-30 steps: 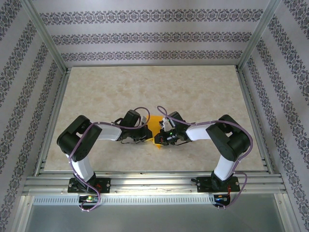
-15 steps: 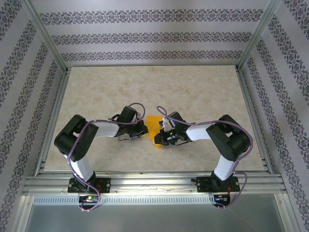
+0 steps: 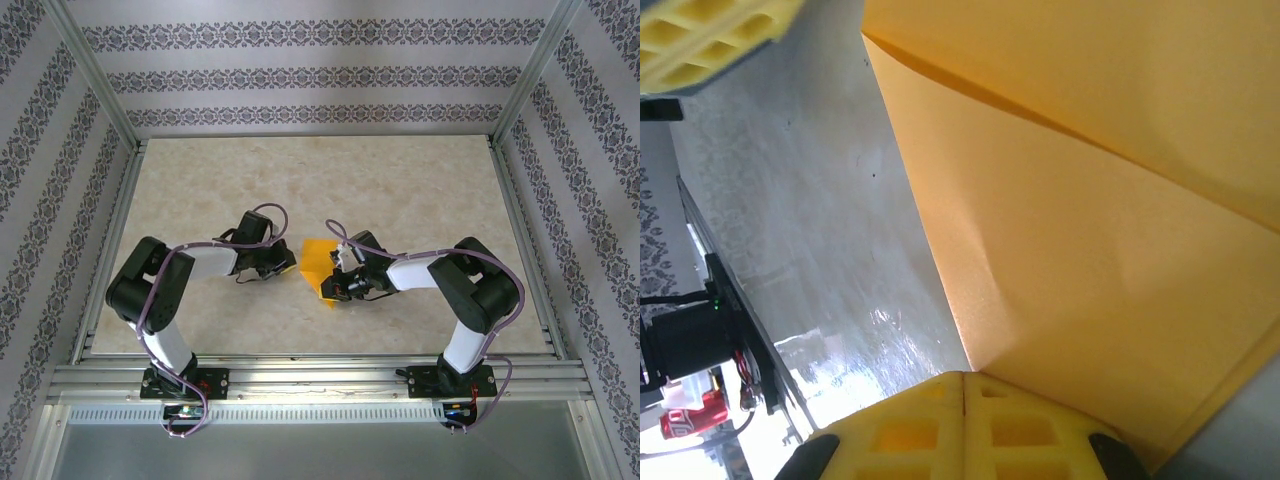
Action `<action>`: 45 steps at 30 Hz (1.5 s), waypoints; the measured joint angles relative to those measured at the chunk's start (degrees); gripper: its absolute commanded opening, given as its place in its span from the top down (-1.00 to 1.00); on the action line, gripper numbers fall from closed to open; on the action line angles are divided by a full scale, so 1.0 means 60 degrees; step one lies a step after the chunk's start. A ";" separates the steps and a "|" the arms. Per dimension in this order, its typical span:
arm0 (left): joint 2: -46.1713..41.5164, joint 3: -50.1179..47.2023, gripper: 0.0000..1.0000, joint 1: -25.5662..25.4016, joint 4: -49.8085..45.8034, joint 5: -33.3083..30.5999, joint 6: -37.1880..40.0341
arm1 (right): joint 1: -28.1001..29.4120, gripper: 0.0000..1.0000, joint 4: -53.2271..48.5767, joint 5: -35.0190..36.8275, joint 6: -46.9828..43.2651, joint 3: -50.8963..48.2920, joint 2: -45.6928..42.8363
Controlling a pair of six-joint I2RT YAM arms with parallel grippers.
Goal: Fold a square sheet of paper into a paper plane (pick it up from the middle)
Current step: Third fold the triangle at the center of the table.
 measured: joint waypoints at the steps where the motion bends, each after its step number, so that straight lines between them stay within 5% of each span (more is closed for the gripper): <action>1: -0.0175 0.0000 0.84 0.0000 -0.0015 0.0011 0.0029 | -0.0022 1.00 -0.0044 -0.0047 -0.0047 0.0004 0.0000; 6: -0.0772 0.0051 0.84 -0.0142 0.0219 0.0321 0.0113 | -0.0146 1.00 -0.0331 -0.0270 -0.0273 0.0109 0.0062; 24: 0.0678 -0.0670 0.83 -0.0776 0.2521 0.1122 -0.0331 | -0.0270 1.00 -0.0696 -0.0441 -0.0433 0.0233 0.0117; 45: 0.0936 -0.0098 0.91 -0.1209 0.1541 0.0776 0.0044 | -0.0321 1.00 -0.0965 -0.0339 -0.0401 0.0277 0.0011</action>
